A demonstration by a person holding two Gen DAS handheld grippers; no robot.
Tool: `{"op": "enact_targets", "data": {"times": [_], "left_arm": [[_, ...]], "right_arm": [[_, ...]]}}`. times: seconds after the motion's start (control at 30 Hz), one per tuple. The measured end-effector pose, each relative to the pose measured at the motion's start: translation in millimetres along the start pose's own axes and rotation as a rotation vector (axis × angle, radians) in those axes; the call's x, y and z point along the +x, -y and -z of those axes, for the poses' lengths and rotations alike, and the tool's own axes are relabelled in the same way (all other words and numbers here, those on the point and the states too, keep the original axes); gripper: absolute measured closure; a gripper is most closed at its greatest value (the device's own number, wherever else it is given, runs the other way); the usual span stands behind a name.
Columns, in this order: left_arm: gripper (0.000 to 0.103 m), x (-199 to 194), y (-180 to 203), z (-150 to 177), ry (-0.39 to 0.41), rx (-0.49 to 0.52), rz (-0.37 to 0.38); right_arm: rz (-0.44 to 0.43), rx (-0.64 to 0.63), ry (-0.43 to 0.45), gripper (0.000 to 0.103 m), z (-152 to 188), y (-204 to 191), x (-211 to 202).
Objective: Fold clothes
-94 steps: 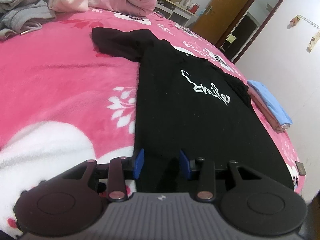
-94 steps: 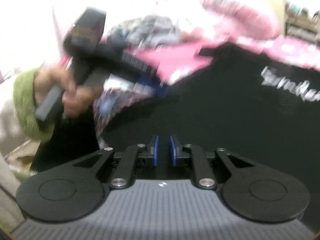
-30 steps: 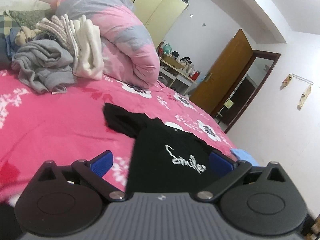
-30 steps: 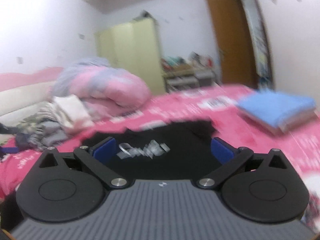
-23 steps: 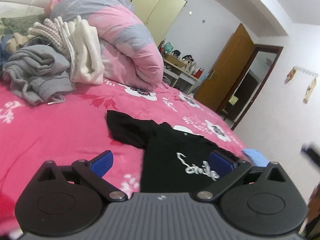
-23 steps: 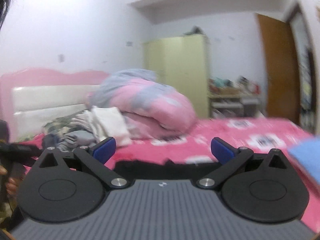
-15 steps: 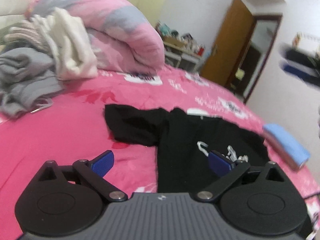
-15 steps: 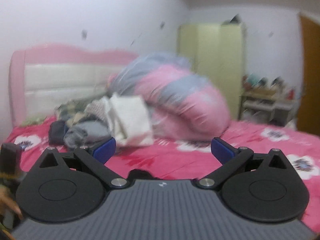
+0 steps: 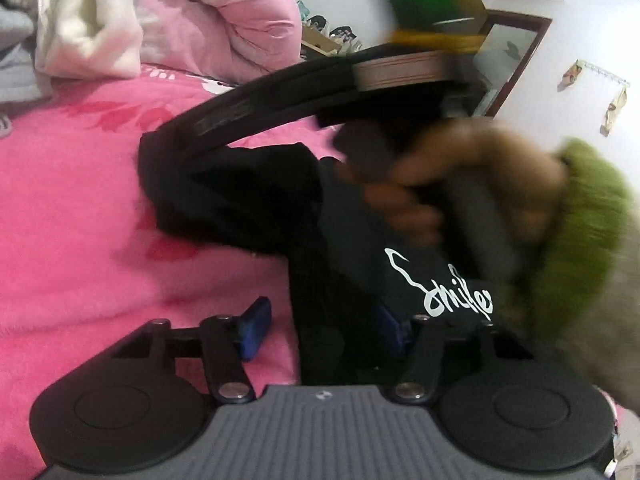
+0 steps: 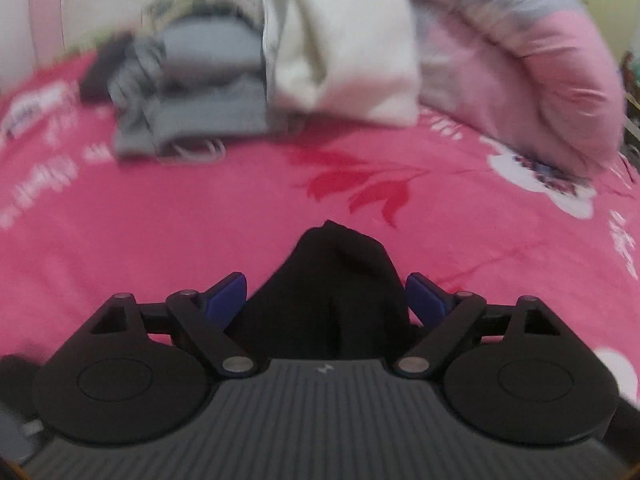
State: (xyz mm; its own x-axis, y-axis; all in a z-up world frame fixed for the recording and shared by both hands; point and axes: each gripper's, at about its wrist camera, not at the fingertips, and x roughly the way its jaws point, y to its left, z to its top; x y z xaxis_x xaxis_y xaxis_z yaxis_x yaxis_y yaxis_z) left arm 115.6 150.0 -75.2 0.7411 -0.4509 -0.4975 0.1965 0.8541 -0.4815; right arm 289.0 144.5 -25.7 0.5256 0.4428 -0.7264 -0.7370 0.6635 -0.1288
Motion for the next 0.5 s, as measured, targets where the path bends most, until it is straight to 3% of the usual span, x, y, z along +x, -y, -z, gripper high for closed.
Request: {"op": "enact_targets", "data": {"times": [0.07, 0.1, 0.13, 0.17, 0.2, 0.23, 0.33, 0.5], "left_arm": [[0.052, 0.2, -5.5, 2.4, 0.0, -0.023, 0.013], [0.052, 0.2, -6.9, 3.1, 0.0, -0.029, 0.02], [0.052, -0.1, -7.4, 3.6, 0.001, -0.031, 0.028], [0.051, -0.3, -7.9, 4.1, 0.001, -0.033, 0.036], [0.051, -0.6, -7.5, 4.9, 0.002, -0.03, 0.038], [0.051, -1.0, -6.4, 5.9, 0.003, -0.023, 0.037], [0.049, -2.3, -3.4, 8.8, 0.006, -0.004, 0.036], [0.048, -3.2, -1.3, 10.6, 0.008, -0.002, 0.063]], "right_arm": [[-0.009, 0.003, -0.027, 0.02, -1.5, 3.9, 21.9], [-0.02, 0.018, -0.037, 0.026, -1.1, 6.7, 28.6], [-0.031, 0.034, -0.047, 0.043, -0.6, 9.5, 35.4], [-0.042, 0.05, -0.057, 0.051, -0.2, 12.3, 42.1], [-0.052, 0.068, -0.062, 0.068, 0.4, 15.5, 46.9], [-0.055, 0.102, -0.025, 0.101, 2.0, 21.6, 37.6], [-0.065, 0.206, 0.089, 0.101, 7.2, 40.2, 9.1], [-0.181, 0.567, 0.434, 0.101, 47.0, 96.8, -63.1]]}}
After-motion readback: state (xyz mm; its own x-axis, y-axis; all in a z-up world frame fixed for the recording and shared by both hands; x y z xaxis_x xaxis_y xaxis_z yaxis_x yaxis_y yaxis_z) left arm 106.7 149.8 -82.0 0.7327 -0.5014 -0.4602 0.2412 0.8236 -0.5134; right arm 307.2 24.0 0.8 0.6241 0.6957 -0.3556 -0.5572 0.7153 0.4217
